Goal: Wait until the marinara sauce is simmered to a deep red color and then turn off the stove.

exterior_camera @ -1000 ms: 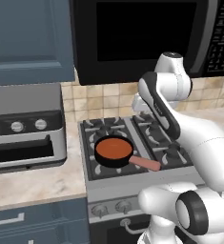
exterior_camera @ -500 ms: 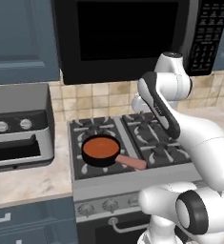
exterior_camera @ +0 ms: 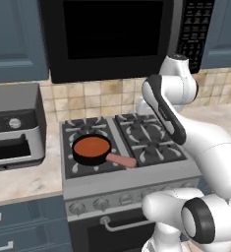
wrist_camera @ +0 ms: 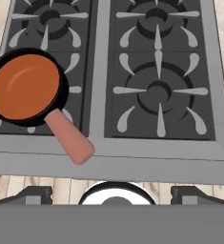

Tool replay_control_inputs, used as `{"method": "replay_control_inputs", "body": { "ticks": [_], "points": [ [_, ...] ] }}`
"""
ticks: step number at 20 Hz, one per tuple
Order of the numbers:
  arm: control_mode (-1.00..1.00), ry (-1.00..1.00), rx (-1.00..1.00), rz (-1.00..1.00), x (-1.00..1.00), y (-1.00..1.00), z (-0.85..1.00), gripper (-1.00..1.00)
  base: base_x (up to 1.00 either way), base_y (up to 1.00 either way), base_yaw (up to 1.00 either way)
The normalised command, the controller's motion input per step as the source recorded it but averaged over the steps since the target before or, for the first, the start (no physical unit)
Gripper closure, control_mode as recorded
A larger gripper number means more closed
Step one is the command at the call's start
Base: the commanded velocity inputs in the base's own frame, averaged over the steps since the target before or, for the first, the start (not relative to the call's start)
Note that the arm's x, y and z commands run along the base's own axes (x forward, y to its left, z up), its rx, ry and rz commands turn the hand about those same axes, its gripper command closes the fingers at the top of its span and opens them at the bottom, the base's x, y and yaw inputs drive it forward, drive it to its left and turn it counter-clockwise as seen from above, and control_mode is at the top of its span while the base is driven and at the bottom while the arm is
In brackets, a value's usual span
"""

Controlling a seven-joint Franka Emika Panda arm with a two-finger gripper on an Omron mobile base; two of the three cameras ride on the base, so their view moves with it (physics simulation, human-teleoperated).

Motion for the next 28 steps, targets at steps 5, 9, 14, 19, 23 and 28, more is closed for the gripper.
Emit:
{"method": "replay_control_inputs", "body": {
  "ticks": [5,9,14,19,23,28],
  "points": [
    [1.00,0.00,0.00,0.00,0.00,0.00,0.00,-1.00,0.00,-0.59,0.00],
    [1.00,0.00,0.00,0.00,0.00,0.00,0.00,-1.00,-0.03,-0.64,0.00],
    [1.00,0.00,0.00,0.00,0.00,0.00,0.00,-1.00,-0.06,-0.45,0.00],
    [1.00,0.00,0.00,0.00,0.00,0.00,0.00,-1.00,-0.13,-0.20,0.01],
    [1.00,0.00,0.00,0.00,0.00,0.00,0.00,-1.00,-0.27,-0.11,0.00],
    [1.00,0.00,0.00,0.00,0.00,0.00,0.00,-1.00,-0.38,-0.10,0.02]
  ]
}}
